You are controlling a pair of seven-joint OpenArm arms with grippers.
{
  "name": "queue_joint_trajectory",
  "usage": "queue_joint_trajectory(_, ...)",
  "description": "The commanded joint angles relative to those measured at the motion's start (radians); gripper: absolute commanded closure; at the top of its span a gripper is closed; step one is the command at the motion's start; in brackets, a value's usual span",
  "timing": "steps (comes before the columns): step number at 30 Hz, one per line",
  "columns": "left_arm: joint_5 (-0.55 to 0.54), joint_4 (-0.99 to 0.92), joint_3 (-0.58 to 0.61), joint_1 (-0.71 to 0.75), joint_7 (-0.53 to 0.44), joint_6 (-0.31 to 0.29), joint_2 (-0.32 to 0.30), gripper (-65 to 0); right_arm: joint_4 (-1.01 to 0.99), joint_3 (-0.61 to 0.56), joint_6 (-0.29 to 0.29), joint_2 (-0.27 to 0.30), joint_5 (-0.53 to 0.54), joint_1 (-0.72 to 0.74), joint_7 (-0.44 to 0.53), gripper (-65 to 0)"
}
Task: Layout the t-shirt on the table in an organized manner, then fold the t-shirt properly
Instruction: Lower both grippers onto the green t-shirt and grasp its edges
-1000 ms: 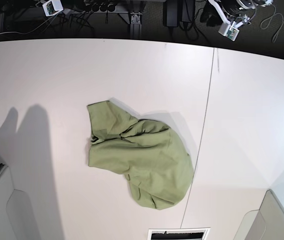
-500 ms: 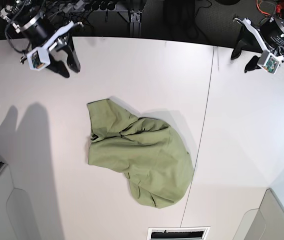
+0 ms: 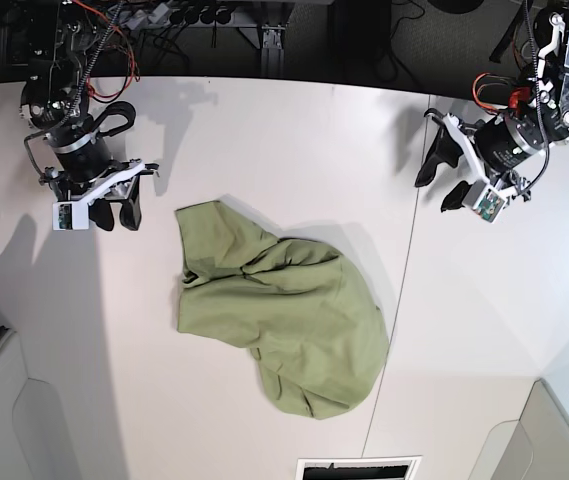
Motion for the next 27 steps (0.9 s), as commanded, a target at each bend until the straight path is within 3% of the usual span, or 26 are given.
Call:
queue_joint_trajectory(1,-0.003,-0.006,0.012,-0.035,-0.022,0.006,-0.014,-36.2,-0.008,0.003,0.024,-0.014,0.009,0.032,0.027,-24.3)
queue_joint_trajectory(4,0.018,-0.058,0.073,-0.116,-0.023,0.006,-0.013,-36.2,-0.092,-0.001,0.067,-0.061,-0.01,0.098,0.027,-24.3)
queue_joint_trajectory(7,0.033,-0.119,0.129,-0.203,-0.042,0.006,-0.009,-36.2,-0.191,-0.009,0.067,-0.095,-0.057,0.178,0.027,-24.3)
queue_joint_trajectory(17,0.033,-0.334,0.249,-0.47,-0.068,0.007,0.051,-36.2,-0.312,-0.124,0.123,-0.143,-0.076,0.294,0.027,-23.8)
queue_joint_trajectory(19,0.033,-0.387,0.265,-0.523,-0.07,0.007,0.075,-36.2,-0.312,-0.154,0.122,-0.156,-0.117,0.294,0.027,-18.8)
queue_joint_trajectory(23,0.026,-0.518,0.275,-0.622,-0.095,0.006,0.135,-36.2,-0.312,-0.172,0.122,-0.169,-0.153,0.291,0.027,0.0)
queue_joint_trajectory(27,0.022,-0.673,0.275,-0.706,-0.11,0.006,0.207,-36.2,-0.312,-0.169,0.122,-0.168,-0.153,0.291,0.027,0.0)
